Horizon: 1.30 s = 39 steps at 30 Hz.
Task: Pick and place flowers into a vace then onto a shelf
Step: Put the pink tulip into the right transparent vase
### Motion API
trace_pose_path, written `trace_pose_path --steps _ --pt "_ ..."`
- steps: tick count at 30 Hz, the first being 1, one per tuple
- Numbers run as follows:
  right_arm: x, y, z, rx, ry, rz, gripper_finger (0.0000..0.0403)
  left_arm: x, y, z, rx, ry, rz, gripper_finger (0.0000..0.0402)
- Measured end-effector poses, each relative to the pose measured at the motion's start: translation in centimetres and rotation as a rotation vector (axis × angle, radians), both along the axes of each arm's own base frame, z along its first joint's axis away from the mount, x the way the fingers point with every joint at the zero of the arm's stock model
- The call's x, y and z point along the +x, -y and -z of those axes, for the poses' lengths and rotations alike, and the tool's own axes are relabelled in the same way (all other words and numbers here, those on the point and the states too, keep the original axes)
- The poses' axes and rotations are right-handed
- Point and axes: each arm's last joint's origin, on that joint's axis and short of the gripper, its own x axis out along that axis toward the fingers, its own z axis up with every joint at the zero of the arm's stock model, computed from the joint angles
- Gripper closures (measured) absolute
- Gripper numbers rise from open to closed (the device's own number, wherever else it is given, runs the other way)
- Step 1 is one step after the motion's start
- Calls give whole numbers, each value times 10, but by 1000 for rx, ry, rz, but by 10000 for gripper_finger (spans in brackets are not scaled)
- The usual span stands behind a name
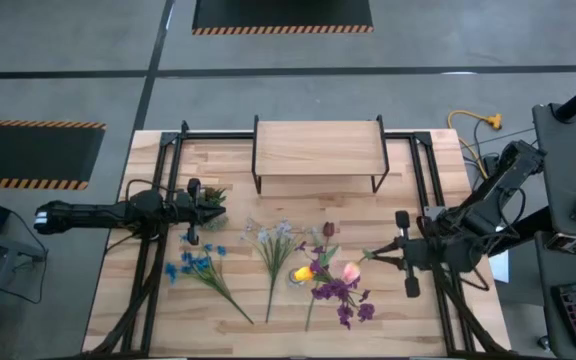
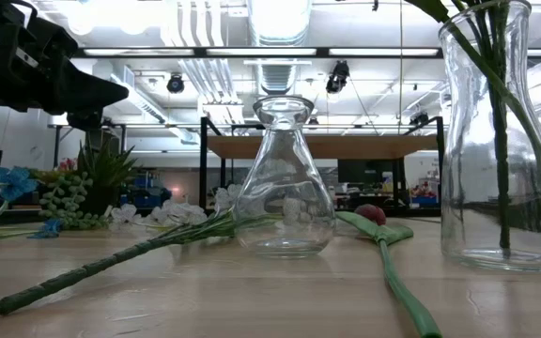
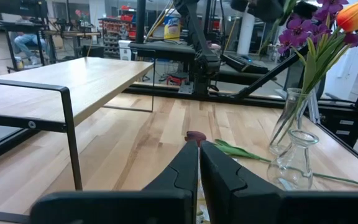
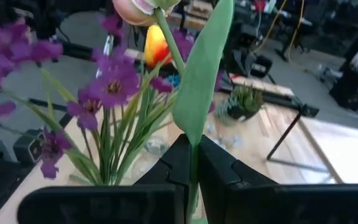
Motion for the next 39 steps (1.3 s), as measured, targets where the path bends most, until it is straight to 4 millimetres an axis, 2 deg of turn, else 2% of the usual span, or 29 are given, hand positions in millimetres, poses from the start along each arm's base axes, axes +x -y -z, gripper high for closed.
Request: trace_pose_path --steps 9,14,18,24,30,39 --pt "-17 22 4 -25 88 -50 390 0 0 0 0 0 0 402" --pt "-29 39 18 64 221 -94 390 0 0 0 0 0 0 402" --pt "-34 45 33 123 304 -131 390 0 0 0 0 0 0 402" --pt "-30 43 56 156 450 -121 390 0 0 0 0 0 0 402" --pt "-27 40 69 177 580 -104 390 0 0 0 0 0 0 402" --pt "-9 23 49 229 653 -91 390 0 0 0 0 0 0 402"
